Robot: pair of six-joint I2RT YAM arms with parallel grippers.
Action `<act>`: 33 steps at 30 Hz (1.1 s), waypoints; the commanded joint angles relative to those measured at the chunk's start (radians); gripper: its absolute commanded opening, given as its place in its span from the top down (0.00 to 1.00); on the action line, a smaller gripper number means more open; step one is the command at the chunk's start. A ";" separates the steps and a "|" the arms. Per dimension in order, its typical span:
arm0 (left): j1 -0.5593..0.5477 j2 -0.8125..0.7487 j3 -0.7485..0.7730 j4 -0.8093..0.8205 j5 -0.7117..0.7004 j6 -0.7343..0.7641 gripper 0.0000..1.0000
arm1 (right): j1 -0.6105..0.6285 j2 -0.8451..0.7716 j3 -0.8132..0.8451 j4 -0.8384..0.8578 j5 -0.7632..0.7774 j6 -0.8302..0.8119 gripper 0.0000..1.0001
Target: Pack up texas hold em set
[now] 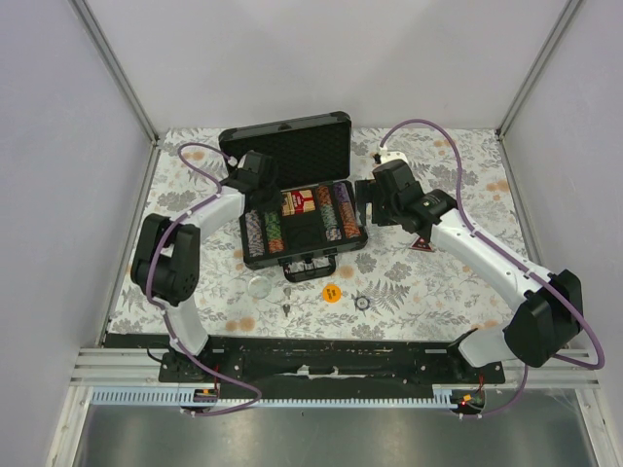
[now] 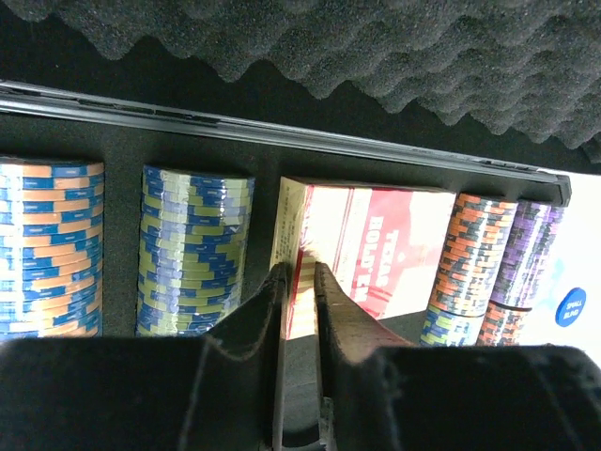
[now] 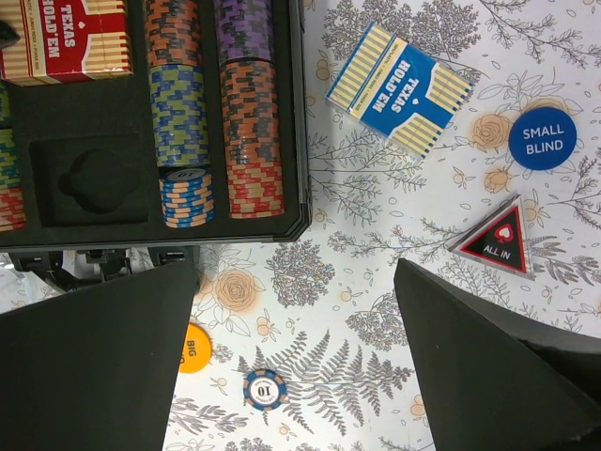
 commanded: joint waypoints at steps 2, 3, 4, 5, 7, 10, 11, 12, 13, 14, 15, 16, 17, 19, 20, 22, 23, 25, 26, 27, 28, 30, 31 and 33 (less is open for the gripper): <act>-0.015 0.060 0.035 0.004 0.007 0.012 0.86 | -0.007 -0.005 -0.006 0.017 0.001 0.026 0.06; -0.015 0.063 0.037 0.007 0.010 0.012 0.87 | -0.009 -0.007 -0.006 0.017 0.000 0.024 0.06; -0.016 0.068 0.035 0.012 0.015 0.012 0.87 | -0.012 -0.011 -0.006 0.017 0.001 0.024 0.06; -0.016 0.071 0.032 0.012 0.015 0.009 0.87 | -0.012 -0.008 -0.007 0.017 0.001 0.024 0.06; -0.018 0.074 0.025 0.014 0.015 0.005 0.88 | -0.012 -0.010 -0.007 0.017 0.001 0.026 0.06; -0.018 0.070 0.011 0.017 0.009 0.008 0.89 | -0.015 -0.008 -0.007 0.019 -0.002 0.029 0.06; -0.018 0.064 0.008 0.015 0.003 0.008 0.89 | -0.018 -0.008 -0.006 0.019 -0.002 0.031 0.06; -0.016 0.054 0.008 0.018 0.003 0.011 0.89 | -0.018 -0.007 -0.004 0.019 -0.002 0.031 0.06; -0.018 0.044 0.006 0.017 0.000 0.014 0.88 | -0.021 -0.007 -0.002 0.019 -0.002 0.034 0.06; -0.018 0.028 0.012 0.021 -0.002 0.021 0.87 | -0.024 -0.004 0.002 0.019 -0.002 0.034 0.06; -0.018 0.015 0.021 0.027 -0.001 0.037 0.85 | -0.027 -0.002 0.007 0.019 -0.002 0.034 0.06; -0.019 0.002 0.031 0.023 -0.001 0.050 0.84 | -0.030 0.001 0.013 0.019 -0.002 0.034 0.06; -0.019 -0.015 0.041 0.018 -0.001 0.070 0.82 | -0.035 0.005 0.017 0.019 0.003 0.038 0.06; -0.018 -0.044 0.060 0.004 0.001 0.096 0.79 | -0.047 0.013 0.022 0.019 0.003 0.050 0.06; -0.019 -0.059 0.067 0.003 0.000 0.106 0.77 | -0.055 0.019 0.024 0.019 0.000 0.058 0.05; -0.018 -0.088 0.069 0.001 0.009 0.118 0.73 | -0.069 0.036 0.022 0.019 -0.006 0.086 0.06; -0.019 -0.102 0.064 0.001 0.012 0.121 0.70 | -0.078 0.045 0.019 0.020 -0.006 0.096 0.06; -0.019 -0.133 0.048 0.000 0.022 0.124 0.67 | -0.093 0.065 0.016 0.019 -0.012 0.107 0.05; -0.018 -0.154 0.037 0.004 0.029 0.124 0.65 | -0.109 0.074 0.021 0.019 -0.017 0.112 0.05; -0.018 -0.174 0.025 0.013 0.036 0.126 0.63 | -0.121 0.090 0.021 0.019 -0.021 0.116 0.05; -0.018 -0.191 0.006 0.023 0.044 0.127 0.60 | -0.138 0.099 0.022 0.017 -0.032 0.123 0.05; -0.019 -0.231 -0.026 0.047 0.055 0.136 0.56 | -0.174 0.125 0.028 0.017 -0.049 0.147 0.03; -0.018 -0.254 -0.034 0.053 0.055 0.141 0.55 | -0.191 0.139 0.031 0.019 -0.060 0.162 0.02; -0.019 -0.289 -0.060 0.063 0.079 0.161 0.53 | -0.227 0.182 0.042 0.019 -0.072 0.190 0.02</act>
